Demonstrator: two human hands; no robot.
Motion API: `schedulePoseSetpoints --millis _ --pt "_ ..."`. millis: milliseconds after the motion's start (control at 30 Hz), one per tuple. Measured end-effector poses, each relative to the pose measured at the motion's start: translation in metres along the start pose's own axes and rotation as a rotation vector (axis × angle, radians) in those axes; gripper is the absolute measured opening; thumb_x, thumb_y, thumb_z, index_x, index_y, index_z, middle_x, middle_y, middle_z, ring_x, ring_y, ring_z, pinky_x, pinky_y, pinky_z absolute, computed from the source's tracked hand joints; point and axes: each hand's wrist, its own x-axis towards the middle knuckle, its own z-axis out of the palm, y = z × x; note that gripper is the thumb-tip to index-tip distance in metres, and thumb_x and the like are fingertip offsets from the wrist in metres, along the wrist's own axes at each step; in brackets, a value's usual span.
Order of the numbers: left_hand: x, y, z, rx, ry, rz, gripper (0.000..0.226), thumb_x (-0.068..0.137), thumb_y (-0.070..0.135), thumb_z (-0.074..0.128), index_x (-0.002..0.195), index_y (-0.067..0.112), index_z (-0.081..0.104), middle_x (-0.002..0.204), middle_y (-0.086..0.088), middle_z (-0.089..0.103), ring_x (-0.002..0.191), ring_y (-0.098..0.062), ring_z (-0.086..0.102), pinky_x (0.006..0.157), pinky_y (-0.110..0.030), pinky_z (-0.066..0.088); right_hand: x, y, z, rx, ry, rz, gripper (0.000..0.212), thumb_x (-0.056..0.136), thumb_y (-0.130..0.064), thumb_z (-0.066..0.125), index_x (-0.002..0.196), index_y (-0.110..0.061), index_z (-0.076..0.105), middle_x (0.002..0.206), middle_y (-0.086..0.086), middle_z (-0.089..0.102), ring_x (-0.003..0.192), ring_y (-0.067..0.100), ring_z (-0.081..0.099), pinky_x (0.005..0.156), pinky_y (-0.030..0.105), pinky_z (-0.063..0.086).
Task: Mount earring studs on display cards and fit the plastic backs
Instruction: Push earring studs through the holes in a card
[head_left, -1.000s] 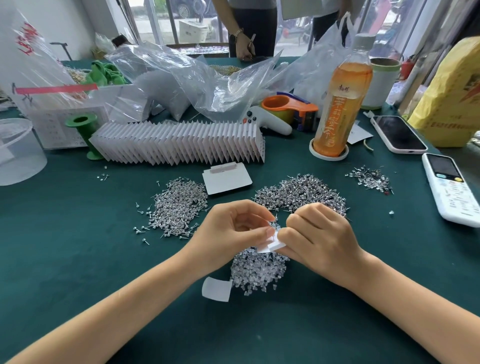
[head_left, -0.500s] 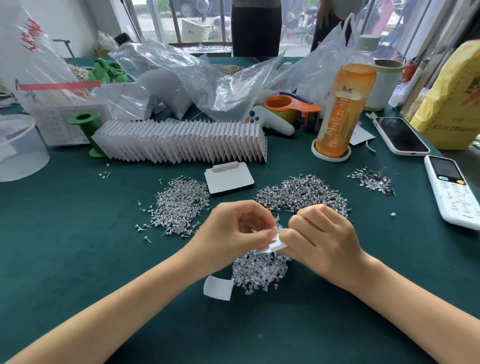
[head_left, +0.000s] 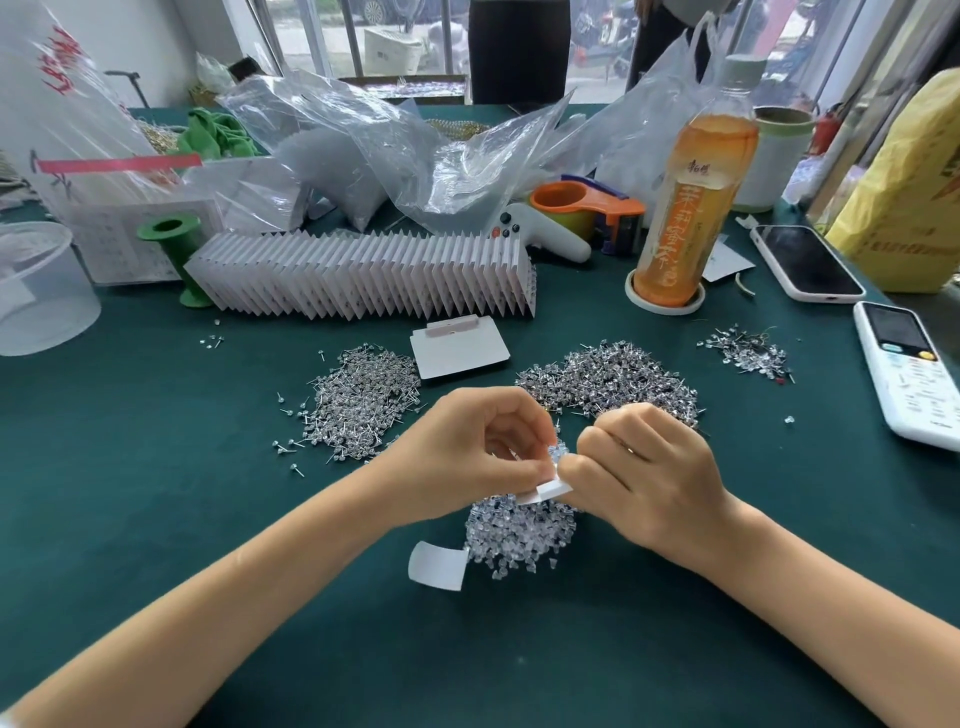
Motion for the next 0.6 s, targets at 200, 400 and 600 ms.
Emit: schedulePoseSetpoints --millis 200,400,600 --pt "0.002 -0.002 -0.001 -0.132 0.134 0.062 0.011 0.083 0.013 0.068 0.094 0.011 0.065 0.084 0.0 0.072 0.081 -0.013 0.068 0.075 -0.028 0.054 0.003 0.007 0.001 0.069 0.073 0.122 0.035 0.096 -0.034 0.054 0.068 -0.012 0.055 0.059 0.002 0.055 0.056 0.022 0.053 0.058 0.029 0.043" --pt "-0.006 -0.015 -0.005 0.271 0.204 0.253 0.029 0.084 -0.007 0.062 0.106 0.01 0.068 0.102 0.005 0.071 0.096 -0.008 0.065 0.086 -0.023 0.05 0.0 0.008 0.0 0.15 0.083 0.363 0.039 0.087 -0.047 0.066 0.081 -0.016 0.043 0.065 0.003 0.059 0.072 0.02 0.047 0.068 0.031 0.039" --pt "-0.003 -0.016 0.001 0.276 0.414 0.287 0.008 0.081 0.016 0.072 0.087 0.022 0.072 0.077 0.009 0.071 0.07 -0.008 0.065 0.067 -0.023 0.053 0.01 0.002 -0.004 0.27 -0.011 0.599 0.049 0.082 -0.055 0.063 0.107 -0.016 0.05 0.107 0.008 0.065 0.102 0.021 0.051 0.088 0.031 0.031"
